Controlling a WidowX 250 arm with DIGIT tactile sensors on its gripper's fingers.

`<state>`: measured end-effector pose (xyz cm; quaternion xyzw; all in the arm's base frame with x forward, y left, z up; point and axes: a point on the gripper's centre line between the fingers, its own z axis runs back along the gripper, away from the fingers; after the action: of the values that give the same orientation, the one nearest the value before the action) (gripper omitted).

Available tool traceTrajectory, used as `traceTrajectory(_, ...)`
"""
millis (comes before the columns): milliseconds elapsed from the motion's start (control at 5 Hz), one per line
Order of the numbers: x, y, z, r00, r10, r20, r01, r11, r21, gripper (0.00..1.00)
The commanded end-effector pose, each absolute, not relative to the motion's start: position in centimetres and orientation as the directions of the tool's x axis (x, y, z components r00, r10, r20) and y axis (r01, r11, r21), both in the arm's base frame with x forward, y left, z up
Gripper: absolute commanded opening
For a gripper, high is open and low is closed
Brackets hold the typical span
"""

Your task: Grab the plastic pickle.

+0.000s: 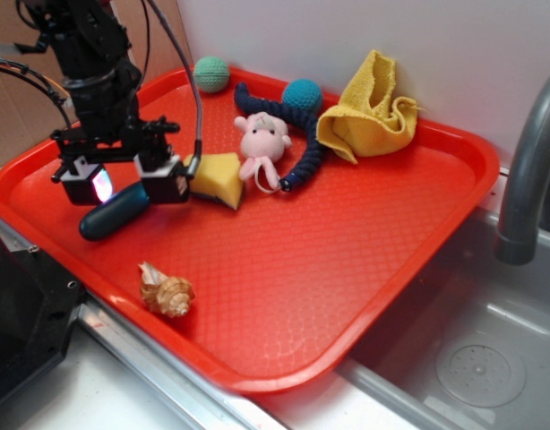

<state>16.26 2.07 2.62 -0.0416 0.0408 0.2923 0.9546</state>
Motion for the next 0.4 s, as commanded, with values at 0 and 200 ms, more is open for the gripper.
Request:
traceTrajectory(0,15.17,1.62,2.87,0.843,0.532,-0.080,-0.535,0.844,-0.030,0.00)
traceTrajectory(200,14.86,1.89,1.94,0.843,0.525,-0.120,-0.533,0.845,-0.041,0.00)
